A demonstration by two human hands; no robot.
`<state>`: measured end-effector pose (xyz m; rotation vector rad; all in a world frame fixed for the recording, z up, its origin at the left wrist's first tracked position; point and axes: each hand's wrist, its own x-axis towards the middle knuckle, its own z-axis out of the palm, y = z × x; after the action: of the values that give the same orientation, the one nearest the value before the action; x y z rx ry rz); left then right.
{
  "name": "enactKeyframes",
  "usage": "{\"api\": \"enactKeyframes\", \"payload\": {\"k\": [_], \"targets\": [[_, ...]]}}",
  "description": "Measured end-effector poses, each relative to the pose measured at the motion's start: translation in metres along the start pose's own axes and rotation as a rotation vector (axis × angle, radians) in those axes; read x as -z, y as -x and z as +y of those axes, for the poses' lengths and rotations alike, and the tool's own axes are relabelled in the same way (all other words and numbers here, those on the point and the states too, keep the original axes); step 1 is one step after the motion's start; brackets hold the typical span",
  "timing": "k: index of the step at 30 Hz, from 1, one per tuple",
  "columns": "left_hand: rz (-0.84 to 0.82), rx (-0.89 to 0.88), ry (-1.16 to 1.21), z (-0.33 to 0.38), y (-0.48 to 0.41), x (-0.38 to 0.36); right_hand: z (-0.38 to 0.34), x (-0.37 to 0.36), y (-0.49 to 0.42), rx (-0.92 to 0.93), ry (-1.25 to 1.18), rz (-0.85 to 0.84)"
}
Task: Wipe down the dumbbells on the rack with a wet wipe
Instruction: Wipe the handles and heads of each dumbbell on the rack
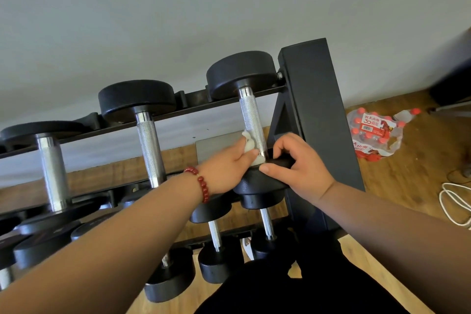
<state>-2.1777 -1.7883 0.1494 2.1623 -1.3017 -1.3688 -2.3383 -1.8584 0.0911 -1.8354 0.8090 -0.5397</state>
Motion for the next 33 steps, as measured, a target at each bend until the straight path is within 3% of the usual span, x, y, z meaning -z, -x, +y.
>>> {"api": "enactKeyframes", "payload": {"k": [11,33], "targets": [[-0.045,0.007,0.108,-0.005,0.01,0.001,-0.002,-0.001,0.002,-0.018,-0.003,0.008],[0.057,-0.026,0.104,-0.005,0.025,-0.004,-0.006,-0.001,0.006,-0.05,-0.026,0.017]]}}
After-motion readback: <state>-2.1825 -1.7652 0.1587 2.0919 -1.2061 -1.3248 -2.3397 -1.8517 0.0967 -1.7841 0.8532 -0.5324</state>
